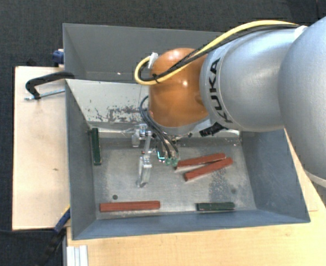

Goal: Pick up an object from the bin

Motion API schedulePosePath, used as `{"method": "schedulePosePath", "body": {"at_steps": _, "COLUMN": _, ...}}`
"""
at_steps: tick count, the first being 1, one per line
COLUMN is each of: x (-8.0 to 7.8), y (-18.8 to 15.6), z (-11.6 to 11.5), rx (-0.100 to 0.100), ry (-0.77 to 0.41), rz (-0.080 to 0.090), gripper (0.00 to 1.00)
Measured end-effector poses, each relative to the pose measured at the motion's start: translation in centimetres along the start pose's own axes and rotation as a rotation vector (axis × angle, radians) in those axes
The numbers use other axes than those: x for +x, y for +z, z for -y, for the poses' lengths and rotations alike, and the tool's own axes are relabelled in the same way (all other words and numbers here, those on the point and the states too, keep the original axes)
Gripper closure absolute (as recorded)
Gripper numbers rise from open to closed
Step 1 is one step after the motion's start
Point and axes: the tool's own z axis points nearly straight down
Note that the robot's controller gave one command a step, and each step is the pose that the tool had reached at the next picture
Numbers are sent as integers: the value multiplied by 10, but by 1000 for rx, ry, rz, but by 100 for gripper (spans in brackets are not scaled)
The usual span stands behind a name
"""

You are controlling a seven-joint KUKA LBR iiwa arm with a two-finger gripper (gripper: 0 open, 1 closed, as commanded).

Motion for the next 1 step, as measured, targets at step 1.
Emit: {"method": "schedulePosePath", "body": {"at_steps": 1, "x": -2, "y": -4, "z": 1, "rx": -1, "ry": 2, "rz": 8, "gripper": 0}}
